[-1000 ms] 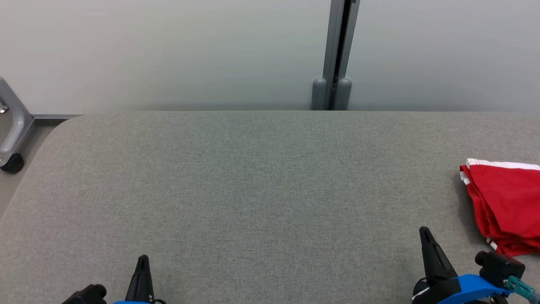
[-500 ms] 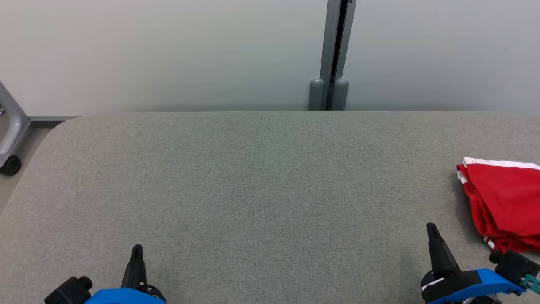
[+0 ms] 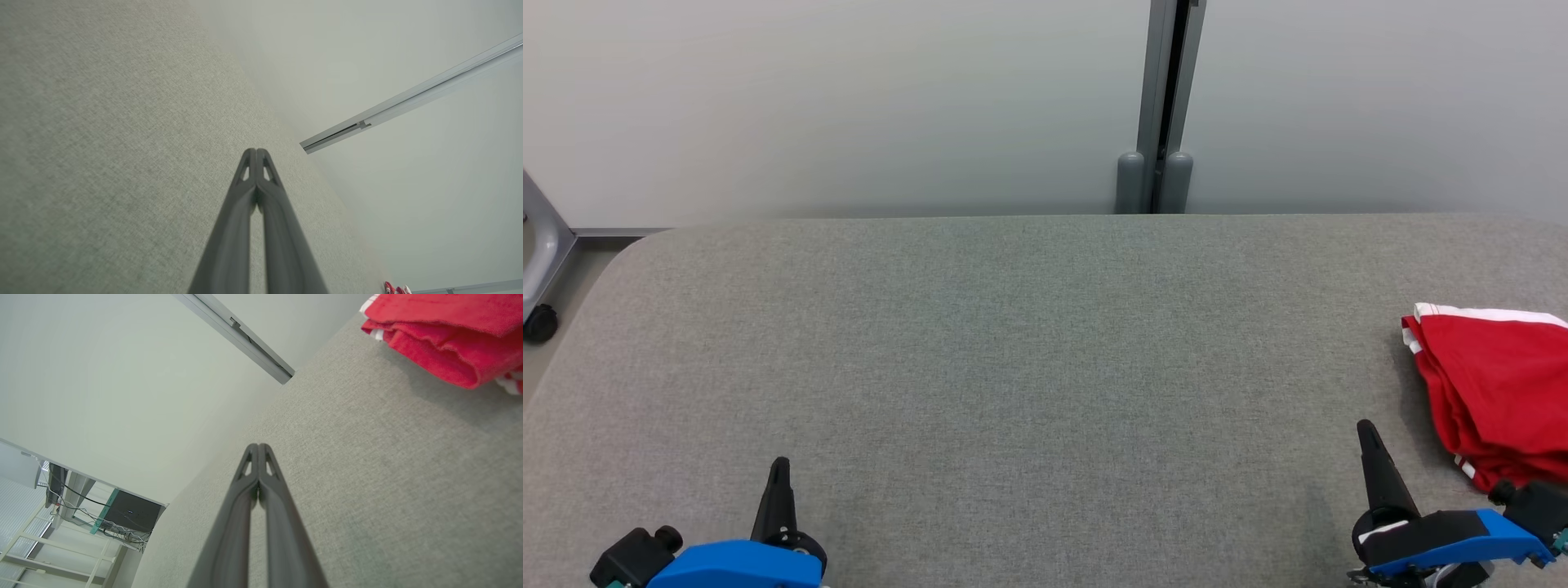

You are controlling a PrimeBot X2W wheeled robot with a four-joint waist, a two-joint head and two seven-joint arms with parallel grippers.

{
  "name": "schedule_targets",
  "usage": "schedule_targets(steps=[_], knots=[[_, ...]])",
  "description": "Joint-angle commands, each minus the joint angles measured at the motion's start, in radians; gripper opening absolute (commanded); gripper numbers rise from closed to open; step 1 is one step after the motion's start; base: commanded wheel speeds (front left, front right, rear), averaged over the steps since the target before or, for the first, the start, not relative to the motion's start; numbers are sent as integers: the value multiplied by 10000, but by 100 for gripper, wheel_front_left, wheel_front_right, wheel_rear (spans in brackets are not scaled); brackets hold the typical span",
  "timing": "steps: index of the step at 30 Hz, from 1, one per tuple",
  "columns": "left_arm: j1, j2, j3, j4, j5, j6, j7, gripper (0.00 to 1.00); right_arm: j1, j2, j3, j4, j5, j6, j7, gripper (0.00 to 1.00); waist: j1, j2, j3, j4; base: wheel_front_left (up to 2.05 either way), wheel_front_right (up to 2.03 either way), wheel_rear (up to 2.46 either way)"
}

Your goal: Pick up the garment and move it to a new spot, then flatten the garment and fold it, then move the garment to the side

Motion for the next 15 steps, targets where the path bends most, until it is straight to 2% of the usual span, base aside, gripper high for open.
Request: schedule_targets(steps=[1,15], knots=[[-320,23,83,-152,-196,-71,53,0,-241,-32,-59,-153,228,3,59,0,-1,-1,-1,-4,0,0,0],[-531,-103,464,-223,-1481,-270,474,0,-337,-37,-214,-283,1835,3,465,0,-1,-1,-14,-86,0,0,0]])
